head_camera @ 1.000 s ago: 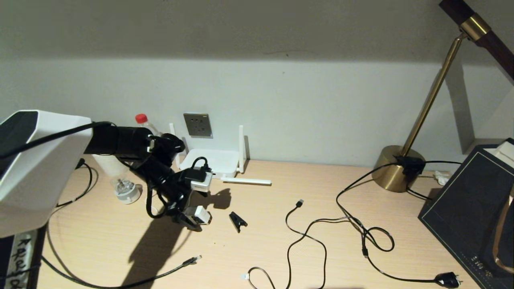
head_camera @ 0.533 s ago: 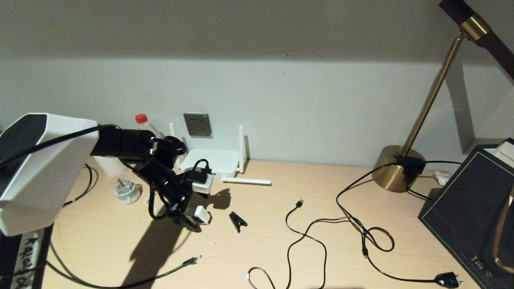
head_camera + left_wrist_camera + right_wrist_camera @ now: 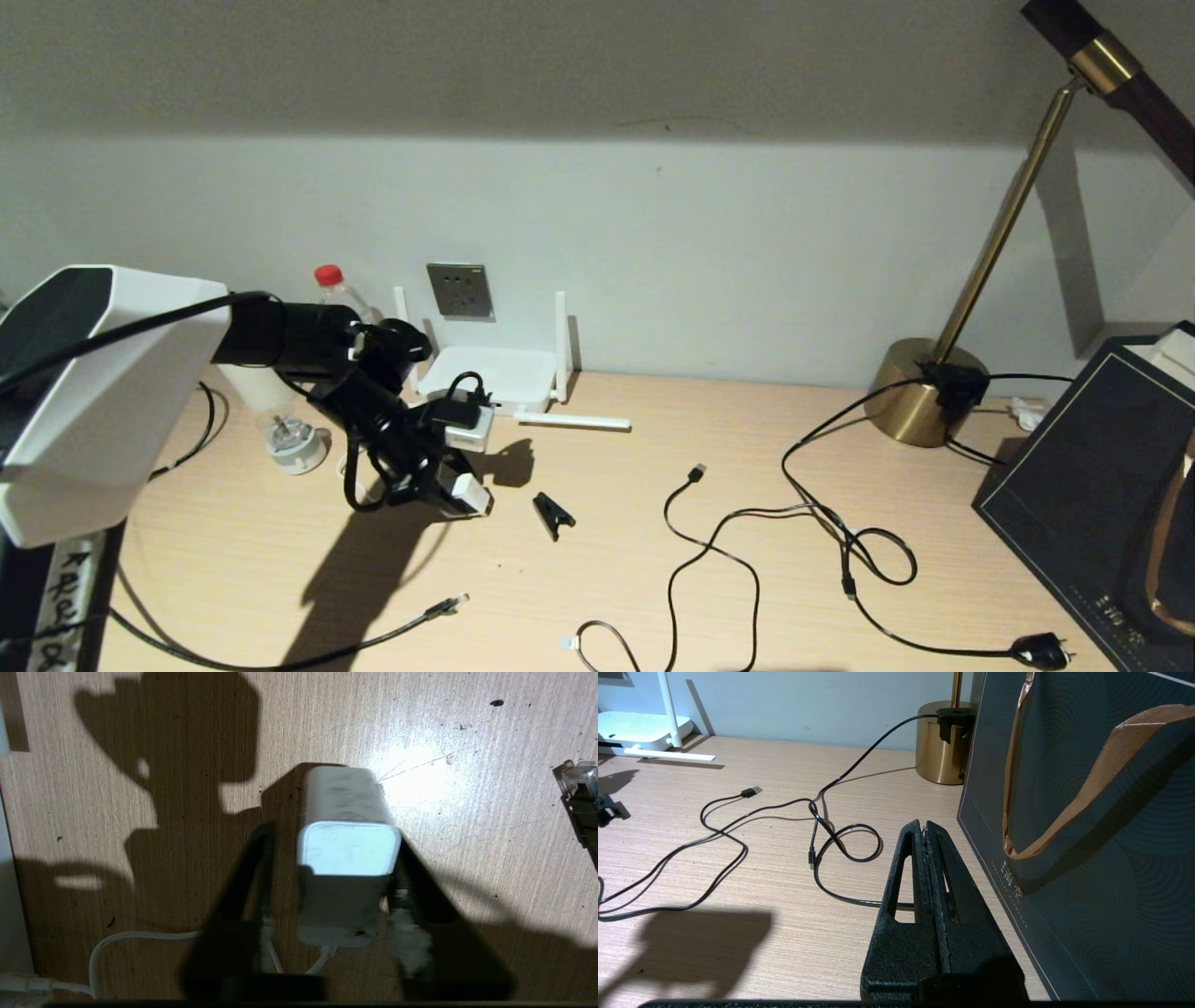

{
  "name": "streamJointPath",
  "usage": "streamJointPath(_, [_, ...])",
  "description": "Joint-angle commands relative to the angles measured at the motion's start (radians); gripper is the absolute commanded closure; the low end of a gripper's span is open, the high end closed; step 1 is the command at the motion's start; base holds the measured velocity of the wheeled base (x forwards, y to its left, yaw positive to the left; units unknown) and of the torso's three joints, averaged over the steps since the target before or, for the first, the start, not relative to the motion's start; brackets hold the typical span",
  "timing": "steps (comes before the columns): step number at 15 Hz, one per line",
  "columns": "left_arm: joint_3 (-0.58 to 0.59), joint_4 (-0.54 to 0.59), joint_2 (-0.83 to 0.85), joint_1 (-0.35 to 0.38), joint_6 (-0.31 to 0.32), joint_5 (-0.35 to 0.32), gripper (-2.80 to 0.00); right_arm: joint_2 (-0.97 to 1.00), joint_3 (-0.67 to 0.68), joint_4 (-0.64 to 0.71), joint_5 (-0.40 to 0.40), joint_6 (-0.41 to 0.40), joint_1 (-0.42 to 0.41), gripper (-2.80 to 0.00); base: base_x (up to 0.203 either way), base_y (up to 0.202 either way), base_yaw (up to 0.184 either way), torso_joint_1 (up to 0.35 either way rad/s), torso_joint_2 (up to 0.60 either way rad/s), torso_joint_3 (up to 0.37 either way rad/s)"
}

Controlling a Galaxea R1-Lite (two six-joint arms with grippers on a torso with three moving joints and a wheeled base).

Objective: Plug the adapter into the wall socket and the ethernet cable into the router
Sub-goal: Pick up plug

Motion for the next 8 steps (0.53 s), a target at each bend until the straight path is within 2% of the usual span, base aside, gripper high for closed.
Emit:
streamJointPath(1, [0.001,0.004,0.000,0.000,0.008,-0.002,0.00,0.001,0.035,-0.001,0.000,0.000,0.000,0.00,0.000,0.000,0.000,0.000,0.00,0.000])
streamJointPath(3, [0.010,0.002,-0.014,0.000,0.009,-0.015,0.00,0.001,0.035,-0.001,0.000,0.000,0.000,0.00,0.000,0.000,0.000,0.000,0.00,0.000])
streamJointPath(4, [0.013,-0.001,-0.031,0.000,0.010,-0.047,0.00,0.001,0.035,-0.001,0.000,0.000,0.000,0.00,0.000,0.000,0.000,0.000,0.00,0.000])
streamJointPath(8, [0.087,-0.059,-0.211,0.009,0.012,-0.284,0.00,0.001,0.035,-0.001,0.000,0.000,0.000,0.00,0.000,0.000,0.000,0.000,0.00,0.000])
